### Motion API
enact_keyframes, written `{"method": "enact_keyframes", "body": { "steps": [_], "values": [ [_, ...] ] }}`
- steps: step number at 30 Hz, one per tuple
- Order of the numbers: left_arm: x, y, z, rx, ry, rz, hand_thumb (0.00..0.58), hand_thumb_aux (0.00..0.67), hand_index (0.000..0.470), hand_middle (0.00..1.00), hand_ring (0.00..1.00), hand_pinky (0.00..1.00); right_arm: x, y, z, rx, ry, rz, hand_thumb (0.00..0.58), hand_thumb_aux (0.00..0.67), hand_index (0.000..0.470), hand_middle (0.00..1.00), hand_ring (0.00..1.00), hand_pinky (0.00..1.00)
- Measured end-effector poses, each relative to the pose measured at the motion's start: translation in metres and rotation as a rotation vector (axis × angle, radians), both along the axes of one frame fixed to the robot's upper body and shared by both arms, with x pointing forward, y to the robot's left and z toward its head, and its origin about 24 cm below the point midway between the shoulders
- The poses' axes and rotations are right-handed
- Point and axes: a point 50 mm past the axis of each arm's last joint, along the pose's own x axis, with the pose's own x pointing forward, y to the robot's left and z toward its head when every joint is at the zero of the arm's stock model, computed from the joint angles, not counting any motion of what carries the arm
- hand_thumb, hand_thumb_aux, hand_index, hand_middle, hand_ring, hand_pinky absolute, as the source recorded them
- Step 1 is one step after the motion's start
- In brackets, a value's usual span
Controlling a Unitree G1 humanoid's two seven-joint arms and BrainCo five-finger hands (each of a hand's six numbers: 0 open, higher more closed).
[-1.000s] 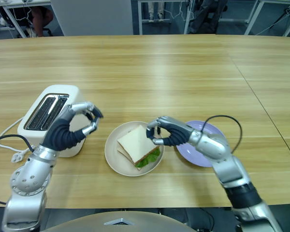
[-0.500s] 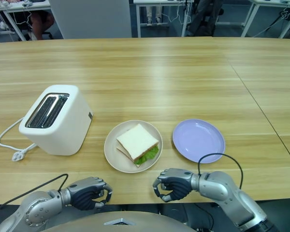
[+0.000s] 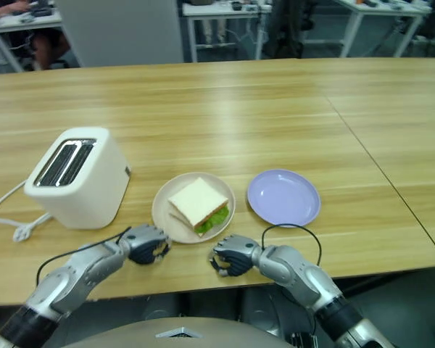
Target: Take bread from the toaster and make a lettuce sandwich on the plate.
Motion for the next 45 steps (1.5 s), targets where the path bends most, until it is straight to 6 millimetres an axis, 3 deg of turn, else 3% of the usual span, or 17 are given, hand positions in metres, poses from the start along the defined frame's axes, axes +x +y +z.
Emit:
{"method": "enact_keyframes", "body": {
  "steps": [2, 6, 10, 16, 18, 22, 23, 24, 25, 26, 28, 31, 36, 38, 40, 45],
  "values": [
    [0.006, -0.004, -0.005, -0.006, 0.000, -0.002, 0.580, 0.670, 0.460, 1.00, 1.00, 1.00, 0.014, 0.001, -0.002, -0.005, -0.023, -0.027, 0.580, 0.670, 0.460, 1.00, 1.00, 1.00],
    [0.036, -0.002, -0.005, 0.022, -0.065, 0.025, 0.580, 0.670, 0.460, 1.00, 1.00, 1.00, 0.046, 0.013, -0.004, 0.008, -0.073, -0.081, 0.580, 0.670, 0.460, 1.00, 1.00, 1.00],
    [0.065, -0.002, -0.007, 0.040, -0.113, 0.058, 0.580, 0.670, 0.460, 1.00, 1.00, 1.00, 0.087, 0.012, -0.001, -0.010, -0.138, -0.188, 0.580, 0.670, 0.460, 1.00, 1.00, 1.00],
    [0.118, -0.010, 0.009, 0.058, -0.243, 0.095, 0.580, 0.670, 0.460, 1.00, 1.00, 1.00, 0.133, 0.014, 0.021, -0.026, -0.247, -0.303, 0.580, 0.670, 0.460, 1.00, 1.00, 1.00],
    [0.121, -0.002, -0.004, 0.094, -0.228, 0.128, 0.580, 0.670, 0.460, 1.00, 1.00, 1.00, 0.142, 0.024, 0.032, -0.001, -0.299, -0.304, 0.580, 0.670, 0.460, 1.00, 1.00, 1.00],
    [0.142, -0.008, 0.015, 0.067, -0.343, 0.135, 0.580, 0.670, 0.460, 1.00, 1.00, 1.00, 0.149, 0.020, 0.036, -0.008, -0.333, -0.339, 0.580, 0.670, 0.460, 1.00, 1.00, 1.00],
    [0.143, -0.007, 0.017, 0.049, -0.361, 0.148, 0.580, 0.670, 0.460, 1.00, 1.00, 1.00, 0.148, 0.023, 0.036, 0.008, -0.335, -0.335, 0.580, 0.670, 0.460, 0.91, 0.91, 0.91],
    [0.145, -0.006, 0.020, 0.000, -0.379, 0.175, 0.458, 0.363, 0.249, 0.00, 0.00, 0.00, 0.148, 0.024, 0.037, 0.039, -0.331, -0.336, 0.547, 0.510, 0.350, 0.35, 0.35, 0.35],
    [0.146, -0.007, 0.026, -0.084, -0.394, 0.216, 0.458, 0.363, 0.249, 0.00, 0.00, 0.00, 0.149, 0.023, 0.041, 0.079, -0.323, -0.351, 0.547, 0.510, 0.350, 0.35, 0.35, 0.35],
    [0.146, -0.009, 0.033, -0.192, -0.400, 0.259, 0.000, 0.000, 0.000, 0.00, 0.00, 0.00, 0.150, 0.022, 0.045, 0.138, -0.307, -0.371, 0.000, 0.000, 0.000, 0.00, 0.00, 0.00],
    [0.137, -0.016, 0.047, -0.461, -0.386, 0.324, 0.000, 0.000, 0.000, 0.00, 0.00, 0.00, 0.152, 0.017, 0.060, 0.314, -0.262, -0.414, 0.000, 0.000, 0.000, 0.00, 0.00, 0.00],
    [0.107, -0.027, 0.064, -0.865, -0.311, 0.347, 0.000, 0.000, 0.000, 0.00, 0.00, 0.00, 0.145, 0.002, 0.085, 0.647, -0.189, -0.469, 0.000, 0.000, 0.000, 0.00, 0.00, 0.00],
    [0.067, -0.018, 0.116, -1.457, -0.293, 0.377, 0.000, 0.000, 0.000, 0.00, 0.00, 0.00, 0.120, -0.032, 0.114, 1.086, -0.085, -0.559, 0.000, 0.000, 0.000, 0.00, 0.00, 0.00],
    [0.054, -0.009, 0.136, -1.605, -0.314, 0.360, 0.000, 0.000, 0.000, 0.00, 0.00, 0.00, 0.111, -0.049, 0.129, 1.215, -0.086, -0.596, 0.000, 0.000, 0.000, 0.00, 0.00, 0.00],
    [0.042, -0.005, 0.144, -1.697, -0.310, 0.360, 0.000, 0.000, 0.000, 0.00, 0.00, 0.00, 0.101, -0.065, 0.139, 1.299, -0.092, -0.630, 0.000, 0.000, 0.000, 0.00, 0.00, 0.00],
    [0.020, -0.003, 0.157, -1.763, -0.335, 0.346, 0.000, 0.000, 0.000, 0.00, 0.00, 0.00, 0.075, -0.089, 0.143, 1.384, -0.088, -0.682, 0.000, 0.000, 0.000, 0.00, 0.00, 0.00]
  ]
}}
